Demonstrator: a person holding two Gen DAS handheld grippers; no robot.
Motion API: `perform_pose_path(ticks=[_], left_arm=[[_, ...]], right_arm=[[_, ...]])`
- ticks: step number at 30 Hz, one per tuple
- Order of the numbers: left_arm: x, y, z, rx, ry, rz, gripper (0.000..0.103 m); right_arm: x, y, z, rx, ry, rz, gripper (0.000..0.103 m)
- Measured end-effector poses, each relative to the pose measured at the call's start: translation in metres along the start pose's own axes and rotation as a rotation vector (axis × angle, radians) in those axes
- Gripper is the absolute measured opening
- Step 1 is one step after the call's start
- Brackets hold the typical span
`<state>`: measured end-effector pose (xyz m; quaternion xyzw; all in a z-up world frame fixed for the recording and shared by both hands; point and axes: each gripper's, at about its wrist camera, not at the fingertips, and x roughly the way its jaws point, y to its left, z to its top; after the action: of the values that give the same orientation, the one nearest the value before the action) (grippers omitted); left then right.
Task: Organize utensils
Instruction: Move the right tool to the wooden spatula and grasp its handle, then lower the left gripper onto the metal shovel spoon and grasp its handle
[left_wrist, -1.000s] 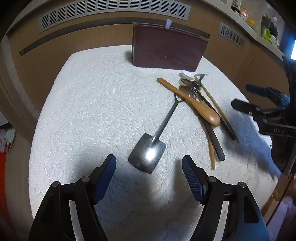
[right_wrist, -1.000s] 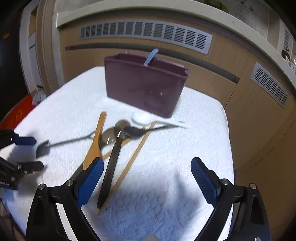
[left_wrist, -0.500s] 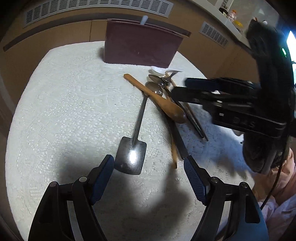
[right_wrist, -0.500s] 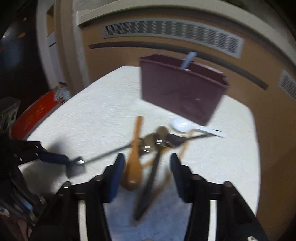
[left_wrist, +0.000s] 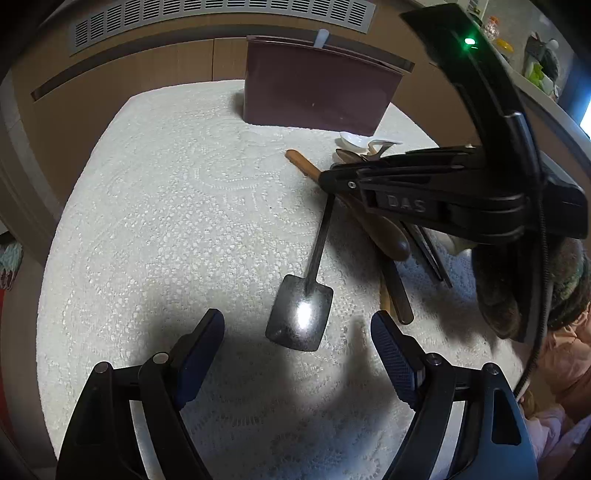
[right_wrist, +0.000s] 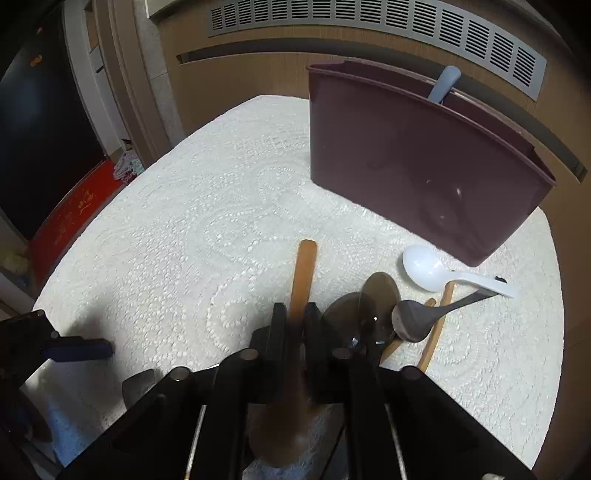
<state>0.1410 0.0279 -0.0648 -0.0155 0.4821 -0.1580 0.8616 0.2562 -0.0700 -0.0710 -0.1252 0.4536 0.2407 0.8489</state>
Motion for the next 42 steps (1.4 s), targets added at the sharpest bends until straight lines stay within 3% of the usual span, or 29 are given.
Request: perform_pose_path(ticks=[6, 14, 18, 19, 22, 29, 31, 34, 42], left_arm=[[0.004, -0.005, 0.003, 0.022, 0.003, -0.002, 0.082], [-0.006, -0.003, 0.021, 0.094, -0.035, 0.005, 0.079], [-0.008, 0.006, 0.025, 0.059, -0.045, 0.038, 0.046], [-0.009, 0.009, 0.024, 0.043, -0.05, 0.045, 0.044], [-0.007, 0.019, 0.018, -0.03, -0.055, 0.038, 0.044], [0.003, 0.016, 0.009, -0.048, -0.028, 0.017, 0.048], [0.002, 0.013, 0.01, -0.028, -0.03, 0.021, 0.051], [-0.002, 0.009, 0.011, -0.008, -0.043, 0.019, 0.058], [0.0, -0.004, 0.017, 0.082, -0.019, 0.031, 0.058]], right_arm=[[-0.044, -0.025, -0.019, 0.089, -0.049, 0.046, 0.003], [-0.086, -0.06, -0.065, 0.175, -0.077, 0.015, 0.005], [-0.08, -0.041, -0.067, 0.094, -0.08, 0.05, 0.007], [-0.078, -0.033, -0.063, 0.065, -0.09, 0.059, 0.009], [-0.063, -0.014, -0.048, 0.017, -0.079, 0.072, 0.022], [-0.012, 0.014, -0.024, -0.054, 0.043, -0.012, 0.022], [-0.012, 0.018, -0.024, -0.078, 0.035, -0.056, 0.009], [-0.022, 0.012, -0.027, -0.049, 0.029, -0.025, 0.009], [-0.07, -0.049, -0.061, 0.159, -0.005, 0.01, 0.009]])
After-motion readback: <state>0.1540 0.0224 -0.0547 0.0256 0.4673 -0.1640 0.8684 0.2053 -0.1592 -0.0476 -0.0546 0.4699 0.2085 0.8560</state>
